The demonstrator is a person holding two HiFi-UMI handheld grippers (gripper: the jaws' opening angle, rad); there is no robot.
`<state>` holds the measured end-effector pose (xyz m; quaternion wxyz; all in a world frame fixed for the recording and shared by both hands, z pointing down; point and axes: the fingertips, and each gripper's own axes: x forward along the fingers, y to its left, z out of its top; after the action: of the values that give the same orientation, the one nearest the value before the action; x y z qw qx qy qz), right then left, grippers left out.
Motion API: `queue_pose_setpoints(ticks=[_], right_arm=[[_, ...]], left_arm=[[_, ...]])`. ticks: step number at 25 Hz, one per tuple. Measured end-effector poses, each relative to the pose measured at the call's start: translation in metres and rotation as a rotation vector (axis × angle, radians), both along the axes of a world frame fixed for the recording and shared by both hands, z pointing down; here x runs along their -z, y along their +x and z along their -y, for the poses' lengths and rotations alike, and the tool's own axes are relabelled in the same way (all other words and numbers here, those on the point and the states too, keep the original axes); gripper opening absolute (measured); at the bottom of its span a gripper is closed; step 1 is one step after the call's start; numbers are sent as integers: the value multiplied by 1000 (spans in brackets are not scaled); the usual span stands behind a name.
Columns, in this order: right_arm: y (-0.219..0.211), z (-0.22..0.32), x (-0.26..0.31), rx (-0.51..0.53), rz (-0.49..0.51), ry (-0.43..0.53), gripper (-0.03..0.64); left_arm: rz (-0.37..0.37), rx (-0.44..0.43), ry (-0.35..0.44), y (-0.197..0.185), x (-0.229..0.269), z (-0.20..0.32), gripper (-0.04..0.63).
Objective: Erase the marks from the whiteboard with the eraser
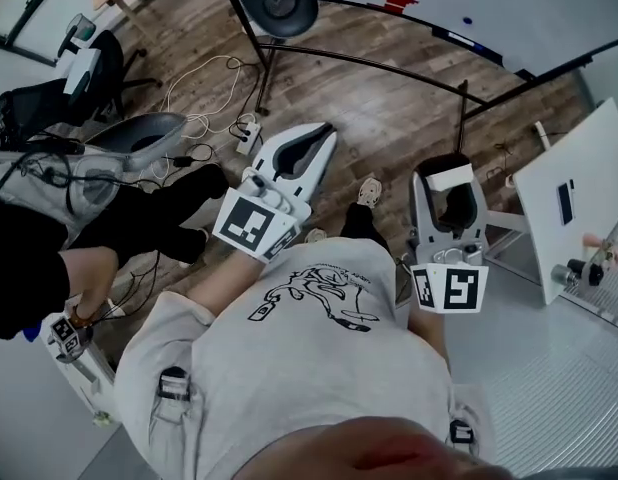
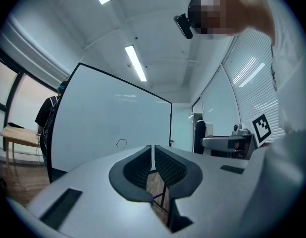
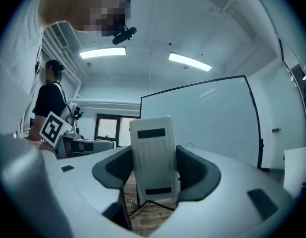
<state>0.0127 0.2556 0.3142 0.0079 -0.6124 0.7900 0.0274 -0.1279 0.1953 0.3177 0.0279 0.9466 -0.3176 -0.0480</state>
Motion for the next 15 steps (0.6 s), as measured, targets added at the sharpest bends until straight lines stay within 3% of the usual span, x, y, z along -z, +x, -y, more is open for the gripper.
queue_pose_setpoints(ticks=[15], right_arm=[[128,101,6,2,9,-14,270]], left_arm=[[24,19,-10,122,9,101,35]])
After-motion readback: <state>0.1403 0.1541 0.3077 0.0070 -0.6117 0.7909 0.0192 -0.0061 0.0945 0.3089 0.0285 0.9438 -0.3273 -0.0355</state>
